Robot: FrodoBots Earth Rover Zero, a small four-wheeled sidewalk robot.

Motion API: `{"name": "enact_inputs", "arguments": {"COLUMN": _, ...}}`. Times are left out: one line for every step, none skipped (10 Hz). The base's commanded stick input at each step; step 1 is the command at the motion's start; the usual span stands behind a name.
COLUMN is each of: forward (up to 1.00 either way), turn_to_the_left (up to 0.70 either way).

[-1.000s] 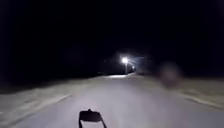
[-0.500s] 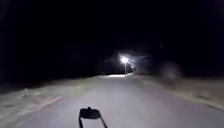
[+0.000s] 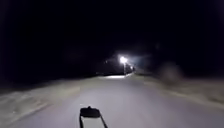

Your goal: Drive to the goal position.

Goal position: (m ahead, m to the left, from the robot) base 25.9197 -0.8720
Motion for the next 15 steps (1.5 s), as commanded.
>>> {"name": "enact_inputs", "arguments": {"forward": 1.00, "turn_to_the_left": -0.06}}
{"name": "enact_inputs", "arguments": {"forward": 1.00, "turn_to_the_left": -0.06}}
{"name": "enact_inputs", "arguments": {"forward": 1.00, "turn_to_the_left": -0.09}}
{"name": "enact_inputs", "arguments": {"forward": 1.00, "turn_to_the_left": -0.12}}
{"name": "enact_inputs", "arguments": {"forward": 1.00, "turn_to_the_left": -0.05}}
{"name": "enact_inputs", "arguments": {"forward": 1.00, "turn_to_the_left": -0.04}}
{"name": "enact_inputs", "arguments": {"forward": 1.00, "turn_to_the_left": -0.04}}
{"name": "enact_inputs", "arguments": {"forward": 1.00, "turn_to_the_left": -0.04}}
{"name": "enact_inputs", "arguments": {"forward": 1.00, "turn_to_the_left": -0.04}}
{"name": "enact_inputs", "arguments": {"forward": 1.00, "turn_to_the_left": -0.04}}
{"name": "enact_inputs", "arguments": {"forward": 1.00, "turn_to_the_left": -0.04}}
{"name": "enact_inputs", "arguments": {"forward": 1.00, "turn_to_the_left": -0.04}}
{"name": "enact_inputs", "arguments": {"forward": 1.00, "turn_to_the_left": -0.05}}
{"name": "enact_inputs", "arguments": {"forward": 1.00, "turn_to_the_left": -0.04}}
{"name": "enact_inputs", "arguments": {"forward": 1.00, "turn_to_the_left": -0.03}}
